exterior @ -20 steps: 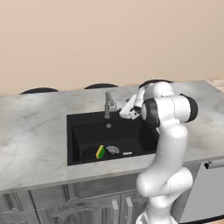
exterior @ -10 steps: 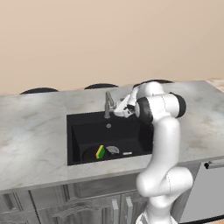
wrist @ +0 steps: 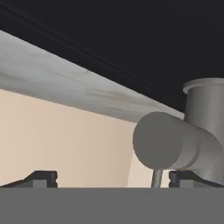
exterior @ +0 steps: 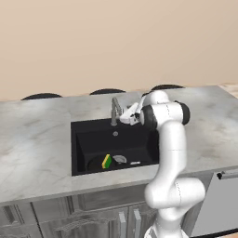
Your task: Pick the pan and sponge and place them into the sink. Then turn on the water.
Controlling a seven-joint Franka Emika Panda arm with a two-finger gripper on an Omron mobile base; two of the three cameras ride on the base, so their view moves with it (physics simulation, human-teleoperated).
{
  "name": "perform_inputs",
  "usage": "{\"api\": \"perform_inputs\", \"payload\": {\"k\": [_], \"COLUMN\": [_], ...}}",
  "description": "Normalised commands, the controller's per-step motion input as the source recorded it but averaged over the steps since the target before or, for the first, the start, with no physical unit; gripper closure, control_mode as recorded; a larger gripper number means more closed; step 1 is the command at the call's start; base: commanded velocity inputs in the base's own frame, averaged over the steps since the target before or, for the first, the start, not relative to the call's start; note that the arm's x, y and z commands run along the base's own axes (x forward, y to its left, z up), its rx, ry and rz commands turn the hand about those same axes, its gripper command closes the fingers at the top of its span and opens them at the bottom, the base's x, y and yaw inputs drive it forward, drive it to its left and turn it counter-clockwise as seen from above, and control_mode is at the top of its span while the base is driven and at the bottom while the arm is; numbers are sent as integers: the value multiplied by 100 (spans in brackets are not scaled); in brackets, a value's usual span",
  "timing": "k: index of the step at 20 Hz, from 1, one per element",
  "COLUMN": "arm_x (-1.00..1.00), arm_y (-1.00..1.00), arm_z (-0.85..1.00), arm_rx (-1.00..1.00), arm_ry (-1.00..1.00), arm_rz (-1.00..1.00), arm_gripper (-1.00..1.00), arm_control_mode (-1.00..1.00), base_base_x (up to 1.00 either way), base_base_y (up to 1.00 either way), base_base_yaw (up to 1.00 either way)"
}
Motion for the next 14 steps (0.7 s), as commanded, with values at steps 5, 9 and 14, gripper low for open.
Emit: {"api": "perform_inputs", "payload": {"k": [5, 9, 14], "arm_x": [64, 61, 44], "arm_y": [0, 0, 0], "arm_z": [-22, -12, -30], "arm_rx": [9, 8, 4], "arm_ry": [0, 0, 0], "arm_rz": [0, 0, 0], "arm_gripper": [-100, -100, -100], "arm_control_mode": [-100, -100, -100], "base_base_x": [0, 0, 0], "base_base_y": [0, 0, 0], "base_base_yaw": [0, 0, 0]}}
